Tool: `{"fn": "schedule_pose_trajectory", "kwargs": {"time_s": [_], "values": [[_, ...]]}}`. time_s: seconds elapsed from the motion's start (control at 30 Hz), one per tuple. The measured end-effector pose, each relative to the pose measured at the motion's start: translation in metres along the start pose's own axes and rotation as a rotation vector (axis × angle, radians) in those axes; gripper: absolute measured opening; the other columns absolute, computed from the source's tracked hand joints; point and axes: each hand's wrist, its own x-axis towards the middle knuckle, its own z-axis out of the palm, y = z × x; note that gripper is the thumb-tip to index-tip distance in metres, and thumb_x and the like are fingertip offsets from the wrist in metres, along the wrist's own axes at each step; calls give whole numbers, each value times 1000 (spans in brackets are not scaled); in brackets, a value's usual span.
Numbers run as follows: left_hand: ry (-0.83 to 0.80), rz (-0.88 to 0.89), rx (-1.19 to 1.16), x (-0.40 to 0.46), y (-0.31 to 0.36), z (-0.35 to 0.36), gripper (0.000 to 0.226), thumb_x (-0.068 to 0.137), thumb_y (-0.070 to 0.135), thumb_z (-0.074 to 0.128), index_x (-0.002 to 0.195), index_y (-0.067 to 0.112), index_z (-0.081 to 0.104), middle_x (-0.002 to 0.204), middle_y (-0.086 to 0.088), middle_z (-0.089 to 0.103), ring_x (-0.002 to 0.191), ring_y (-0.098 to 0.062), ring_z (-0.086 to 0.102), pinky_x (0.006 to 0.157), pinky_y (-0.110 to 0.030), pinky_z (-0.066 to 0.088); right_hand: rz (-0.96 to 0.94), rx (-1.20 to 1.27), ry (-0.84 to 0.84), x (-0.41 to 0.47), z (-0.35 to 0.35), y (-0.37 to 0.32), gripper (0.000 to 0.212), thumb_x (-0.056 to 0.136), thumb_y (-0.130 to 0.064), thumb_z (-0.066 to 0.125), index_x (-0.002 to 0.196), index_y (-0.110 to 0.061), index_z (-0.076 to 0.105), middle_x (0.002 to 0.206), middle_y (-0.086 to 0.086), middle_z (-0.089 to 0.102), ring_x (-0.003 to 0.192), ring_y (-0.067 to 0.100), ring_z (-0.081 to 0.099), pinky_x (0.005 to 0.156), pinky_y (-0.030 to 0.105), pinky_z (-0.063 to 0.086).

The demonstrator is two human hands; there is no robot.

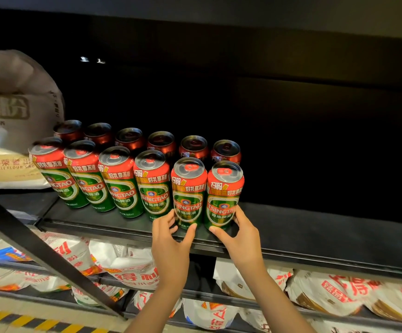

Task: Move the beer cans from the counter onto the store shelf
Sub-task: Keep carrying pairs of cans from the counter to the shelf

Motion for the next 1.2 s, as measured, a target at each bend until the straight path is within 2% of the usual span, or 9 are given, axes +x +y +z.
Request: {"fn": "schedule_pose_trajectory", "kwargs": {"time_s": [0.1, 0.27, 0.57, 0.7, 0.8, 0.93, 1.0, 1.1, 1.2], "values": [[10, -7, -6, -1, 2, 1, 54, 73, 26, 77, 120, 12, 55, 109, 8, 52, 95, -5, 57, 77, -2, 42, -4, -27, 4, 0, 1, 1, 70, 76, -36, 75, 138, -29, 42, 129, -14, 58, 118, 2, 51, 99, 25, 44], [33, -1, -11, 0, 5, 3, 54, 73, 25, 77, 120, 11, 56, 109, 8, 53, 98, -10, 58, 82, -18, 45, 9, -59, 4, 0, 1, -1, 72, 78, -37, 74, 140, -31, 39, 129, -14, 57, 119, 3, 51, 99, 27, 46], [-10, -10, -8, 1, 5, -1, 54, 75, 25, 76, 122, 10, 54, 112, 7, 53, 102, -13, 58, 82, -18, 43, 49, -126, 5, -3, 3, -7, 76, 80, -38, 71, 144, -32, 30, 136, -12, 52, 126, 9, 48, 98, 27, 42], [-74, 4, -80, 1, 2, -7, 51, 81, 17, 72, 126, 12, 51, 119, 2, 53, 109, -9, 55, 89, -21, 46, 49, -104, -18, -5, 1, -14, 75, 82, -35, 71, 144, -32, 29, 138, -15, 48, 121, -2, 43, 96, 19, 37], [-198, 10, -69, 0, 0, -18, 54, 85, 12, 66, 135, 13, 44, 128, 0, 48, 116, -9, 50, 96, -24, 42, 44, -100, -57, -12, -4, -17, 78, 84, -32, 70, 147, -30, 24, 145, -14, 41, 126, -3, 37, 100, 18, 34], [-394, 58, 157, -4, 0, -38, 52, 85, 19, 65, 132, 6, 46, 126, -8, 50, 119, -24, 47, 99, -35, 41, 98, -219, -4, -50, -16, -13, 66, 90, -35, 60, 147, -24, 27, 152, -8, 31, 141, 8, 25, 116, 33, 27], [-504, 172, 324, -10, 1, -49, 48, 83, 23, 66, 126, 5, 52, 122, -9, 54, 117, -27, 48, 96, -38, 41, 88, -340, 11, -83, -26, -8, 54, 94, -34, 55, 143, -26, 35, 150, -9, 33, 142, 8, 21, 117, 27, 18], [-649, 306, 482, -21, 7, -59, 46, 82, 27, 68, 122, 6, 58, 124, -13, 57, 120, -32, 48, 97, -43, 41, 112, -483, 69, -139, -42, 2, 47, 95, -35, 53, 139, -28, 41, 147, -11, 38, 138, 8, 28, 110, 18, 18], [-851, 420, 497, -41, 18, -55, 44, 83, 27, 67, 122, 9, 59, 132, -12, 54, 124, -31, 45, 100, -43, 39, 248, -605, 147, -204, -59, 16, 50, 94, -43, 46, 139, -23, 44, 146, -7, 41, 137, 13, 32, 111, 21, 16]]}}
